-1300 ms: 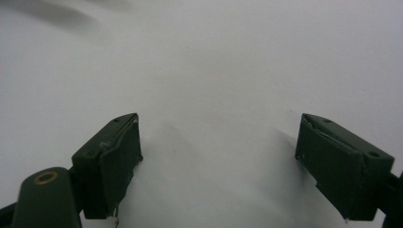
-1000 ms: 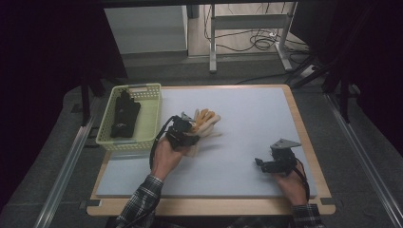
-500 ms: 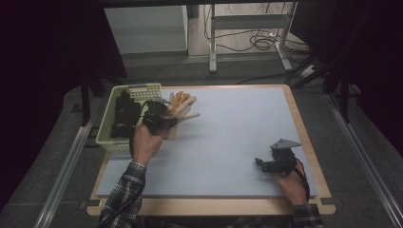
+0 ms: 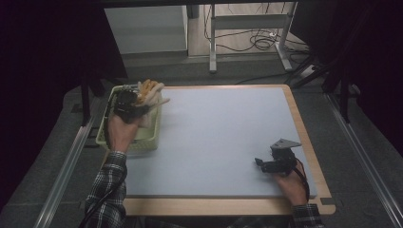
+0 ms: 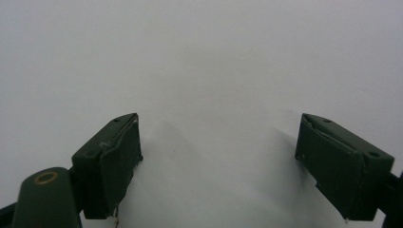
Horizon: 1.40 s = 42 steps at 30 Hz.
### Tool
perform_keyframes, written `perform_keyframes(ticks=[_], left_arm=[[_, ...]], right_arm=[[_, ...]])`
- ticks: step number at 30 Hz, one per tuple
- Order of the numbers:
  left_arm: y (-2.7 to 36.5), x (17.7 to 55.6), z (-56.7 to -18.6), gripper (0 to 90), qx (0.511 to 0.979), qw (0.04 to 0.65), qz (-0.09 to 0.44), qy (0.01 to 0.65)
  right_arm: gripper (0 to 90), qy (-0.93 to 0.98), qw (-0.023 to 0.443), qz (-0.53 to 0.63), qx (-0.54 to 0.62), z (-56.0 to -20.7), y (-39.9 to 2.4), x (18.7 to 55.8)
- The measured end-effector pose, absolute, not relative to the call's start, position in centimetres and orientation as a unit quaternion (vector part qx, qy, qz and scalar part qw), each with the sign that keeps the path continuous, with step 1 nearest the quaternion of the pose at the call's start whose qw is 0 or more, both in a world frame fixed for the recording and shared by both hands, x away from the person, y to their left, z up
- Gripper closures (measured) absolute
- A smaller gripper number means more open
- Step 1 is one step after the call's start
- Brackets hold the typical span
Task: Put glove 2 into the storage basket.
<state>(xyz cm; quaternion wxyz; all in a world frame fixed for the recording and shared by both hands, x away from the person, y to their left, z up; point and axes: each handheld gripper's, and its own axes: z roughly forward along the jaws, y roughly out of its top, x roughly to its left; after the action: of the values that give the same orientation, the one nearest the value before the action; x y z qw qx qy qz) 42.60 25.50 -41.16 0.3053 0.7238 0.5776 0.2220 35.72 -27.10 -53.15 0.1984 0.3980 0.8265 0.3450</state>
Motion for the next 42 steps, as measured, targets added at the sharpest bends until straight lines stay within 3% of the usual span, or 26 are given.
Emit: perform_keyframes(ticks=[15, 37, 38, 39, 40, 41, 42], left_arm=[[29.2, 45.0, -44.4, 64.0, 0.691, 0.283, 0.224, 0.627], [25.9, 48.8, -48.6, 62.2, 0.734, 0.227, 0.193, 0.61], [25.8, 49.0, -48.7, 60.9, 0.735, 0.222, 0.194, 0.611], [25.8, 49.2, -48.8, 51.8, 0.737, 0.217, 0.19, 0.611], [25.8, 49.4, -48.9, 51.8, 0.74, 0.213, 0.183, 0.612], [25.8, 49.6, -49.0, 38.6, 0.744, 0.202, 0.18, 0.611], [25.8, 49.6, -49.0, 33.6, 0.744, 0.202, 0.18, 0.611]], right_arm=[[14.9, 0.826, 0.199, 0.345, 0.398, -53.1, -27.1, 35.7], [14.9, 0.826, 0.198, 0.345, 0.398, -53.2, -27.1, 35.7], [15.0, 0.826, 0.198, 0.345, 0.398, -53.2, -27.1, 35.7], [14.9, 0.826, 0.198, 0.345, 0.398, -53.2, -27.1, 35.7], [14.9, 0.826, 0.198, 0.345, 0.398, -53.2, -27.1, 35.7], [14.9, 0.826, 0.198, 0.345, 0.398, -53.2, -27.1, 35.7], [14.9, 0.826, 0.198, 0.345, 0.398, -53.2, -27.1, 35.7]])
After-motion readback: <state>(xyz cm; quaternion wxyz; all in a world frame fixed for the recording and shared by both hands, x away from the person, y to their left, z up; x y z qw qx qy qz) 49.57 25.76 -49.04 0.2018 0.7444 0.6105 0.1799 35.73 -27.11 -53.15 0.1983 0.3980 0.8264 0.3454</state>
